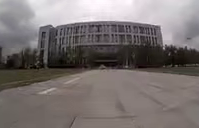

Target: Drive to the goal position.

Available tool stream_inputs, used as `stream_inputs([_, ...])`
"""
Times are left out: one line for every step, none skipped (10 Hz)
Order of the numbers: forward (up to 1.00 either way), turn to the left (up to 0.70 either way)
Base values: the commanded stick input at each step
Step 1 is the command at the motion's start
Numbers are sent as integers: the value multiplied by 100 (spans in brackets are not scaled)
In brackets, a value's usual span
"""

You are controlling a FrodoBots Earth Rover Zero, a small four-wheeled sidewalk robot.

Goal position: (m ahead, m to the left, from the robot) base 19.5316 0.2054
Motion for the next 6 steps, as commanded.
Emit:
stream_inputs([70,0])
stream_inputs([70,0])
stream_inputs([70,0])
stream_inputs([70,0])
stream_inputs([70,0])
stream_inputs([70,0])
